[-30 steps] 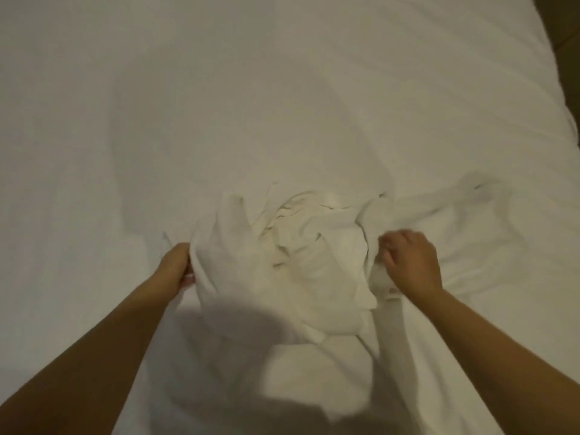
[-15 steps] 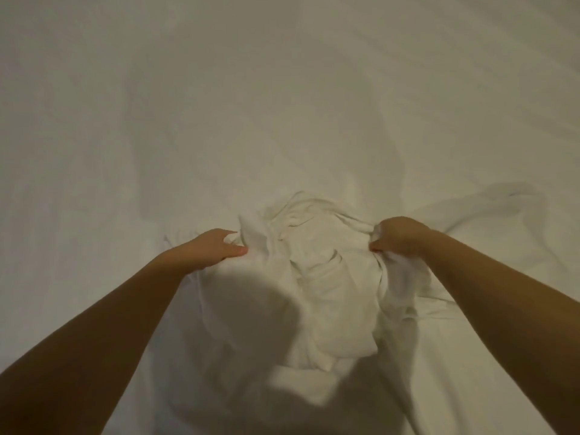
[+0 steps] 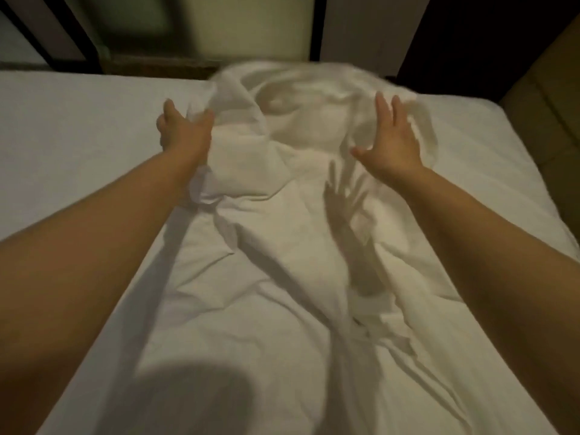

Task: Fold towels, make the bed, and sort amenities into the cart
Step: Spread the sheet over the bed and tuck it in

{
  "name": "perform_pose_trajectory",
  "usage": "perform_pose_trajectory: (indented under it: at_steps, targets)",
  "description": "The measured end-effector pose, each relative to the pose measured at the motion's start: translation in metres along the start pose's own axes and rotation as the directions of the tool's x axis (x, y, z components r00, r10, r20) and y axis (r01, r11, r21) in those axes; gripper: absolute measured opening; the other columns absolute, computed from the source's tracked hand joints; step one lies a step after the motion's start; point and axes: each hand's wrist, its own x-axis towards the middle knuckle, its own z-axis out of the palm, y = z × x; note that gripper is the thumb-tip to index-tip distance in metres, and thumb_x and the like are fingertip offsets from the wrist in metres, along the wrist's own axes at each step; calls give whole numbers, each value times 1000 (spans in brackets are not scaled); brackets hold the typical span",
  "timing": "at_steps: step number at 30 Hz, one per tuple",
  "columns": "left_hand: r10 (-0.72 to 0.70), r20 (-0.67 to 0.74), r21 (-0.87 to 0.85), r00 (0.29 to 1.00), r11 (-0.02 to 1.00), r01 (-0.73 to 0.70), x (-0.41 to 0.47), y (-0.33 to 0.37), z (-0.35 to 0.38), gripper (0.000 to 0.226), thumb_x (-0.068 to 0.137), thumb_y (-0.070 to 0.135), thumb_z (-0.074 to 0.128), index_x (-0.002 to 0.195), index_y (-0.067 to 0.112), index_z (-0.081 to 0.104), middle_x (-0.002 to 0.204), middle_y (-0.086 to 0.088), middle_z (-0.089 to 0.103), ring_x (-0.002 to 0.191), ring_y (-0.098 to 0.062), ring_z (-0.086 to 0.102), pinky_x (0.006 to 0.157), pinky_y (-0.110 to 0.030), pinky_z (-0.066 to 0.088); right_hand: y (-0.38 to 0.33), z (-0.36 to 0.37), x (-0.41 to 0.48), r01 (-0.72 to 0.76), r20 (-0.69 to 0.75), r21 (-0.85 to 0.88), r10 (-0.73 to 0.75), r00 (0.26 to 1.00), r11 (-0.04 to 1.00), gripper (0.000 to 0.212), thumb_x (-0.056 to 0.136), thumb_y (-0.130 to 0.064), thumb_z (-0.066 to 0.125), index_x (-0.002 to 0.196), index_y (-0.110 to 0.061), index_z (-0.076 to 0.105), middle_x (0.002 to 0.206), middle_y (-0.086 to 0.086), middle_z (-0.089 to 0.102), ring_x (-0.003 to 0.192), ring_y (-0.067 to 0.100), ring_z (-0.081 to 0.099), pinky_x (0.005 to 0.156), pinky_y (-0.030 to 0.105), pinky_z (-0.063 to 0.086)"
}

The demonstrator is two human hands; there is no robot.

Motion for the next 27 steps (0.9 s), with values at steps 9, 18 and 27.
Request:
perform_pose_trajectory:
  at_steps: [9, 18, 27]
  targets:
    - [-142, 258, 497, 956, 868, -6, -65, -135, 65, 71, 95, 54, 39, 152, 31, 3, 160, -9, 3, 143, -34, 16, 112, -53, 22, 78, 103, -84, -174, 490, -194, 249, 835, 965, 51, 98, -34, 44, 143, -11, 37, 145, 15, 42, 131, 32, 42, 103, 36, 33]
    - [-192, 376, 578, 907, 813, -67, -97, -182, 109, 63, 97, 54, 33, 151, 35, 7, 160, -4, 4, 146, -27, 8, 114, -53, 19, 81, 138, -80, -672, 700, 226, 362, 615, 705, 60, 77, -53, 70, 113, -6, 58, 113, 2, 63, 98, 22, 59, 83, 33, 46]
    - [-174, 312, 564, 934, 825, -35, -81, -172, 119, 61, 98, 54, 29, 150, 38, 4, 160, -1, 0, 146, -27, 6, 112, -56, 17, 107, 95, -62, -272, 21, 826, 455, 890, 493, 22, 88, 1, 53, 86, -21, 59, 77, -3, 61, 69, 10, 55, 58, 13, 45]
